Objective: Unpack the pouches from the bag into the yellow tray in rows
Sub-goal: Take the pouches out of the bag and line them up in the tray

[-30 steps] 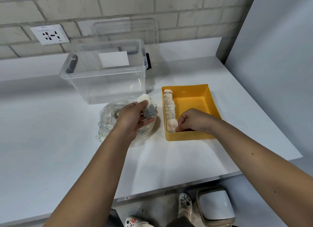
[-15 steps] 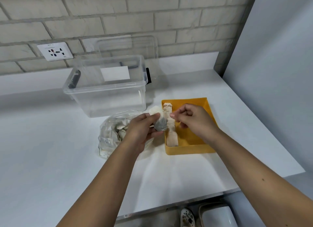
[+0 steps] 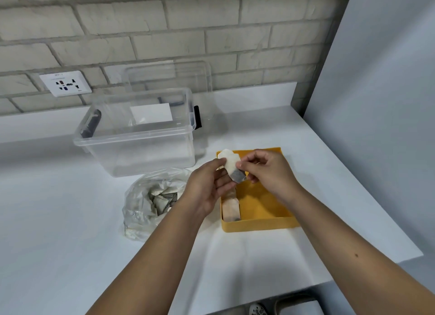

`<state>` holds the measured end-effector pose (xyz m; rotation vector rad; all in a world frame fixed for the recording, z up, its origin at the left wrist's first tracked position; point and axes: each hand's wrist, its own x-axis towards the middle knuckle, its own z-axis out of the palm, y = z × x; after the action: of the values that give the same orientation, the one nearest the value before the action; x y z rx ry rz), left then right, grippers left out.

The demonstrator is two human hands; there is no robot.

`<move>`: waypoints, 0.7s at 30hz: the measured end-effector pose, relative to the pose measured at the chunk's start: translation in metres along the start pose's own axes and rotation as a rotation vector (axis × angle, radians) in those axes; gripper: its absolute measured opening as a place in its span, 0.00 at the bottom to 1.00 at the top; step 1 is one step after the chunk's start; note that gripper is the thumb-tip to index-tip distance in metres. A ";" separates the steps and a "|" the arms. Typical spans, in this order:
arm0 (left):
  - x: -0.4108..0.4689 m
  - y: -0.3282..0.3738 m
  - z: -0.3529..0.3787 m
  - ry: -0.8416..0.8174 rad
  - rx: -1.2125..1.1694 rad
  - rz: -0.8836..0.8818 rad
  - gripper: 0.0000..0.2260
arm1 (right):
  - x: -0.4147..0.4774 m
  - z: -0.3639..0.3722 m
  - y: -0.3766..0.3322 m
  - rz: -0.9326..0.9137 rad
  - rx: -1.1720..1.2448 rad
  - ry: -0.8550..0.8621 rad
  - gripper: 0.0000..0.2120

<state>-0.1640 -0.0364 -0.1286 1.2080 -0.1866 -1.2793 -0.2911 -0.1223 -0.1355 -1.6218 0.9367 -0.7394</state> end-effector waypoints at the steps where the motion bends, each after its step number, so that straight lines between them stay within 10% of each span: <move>1: 0.001 0.000 0.000 -0.003 -0.023 -0.001 0.07 | 0.000 -0.002 0.001 0.011 0.029 -0.001 0.04; 16: 0.014 0.009 -0.016 0.090 0.192 0.200 0.08 | 0.026 -0.022 0.028 0.259 0.146 0.097 0.09; 21: 0.013 0.005 -0.016 0.093 0.343 0.153 0.06 | 0.018 -0.024 0.008 0.247 0.170 -0.134 0.05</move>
<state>-0.1454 -0.0384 -0.1374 1.5110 -0.4354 -1.0817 -0.3044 -0.1501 -0.1372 -1.3607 0.9314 -0.5186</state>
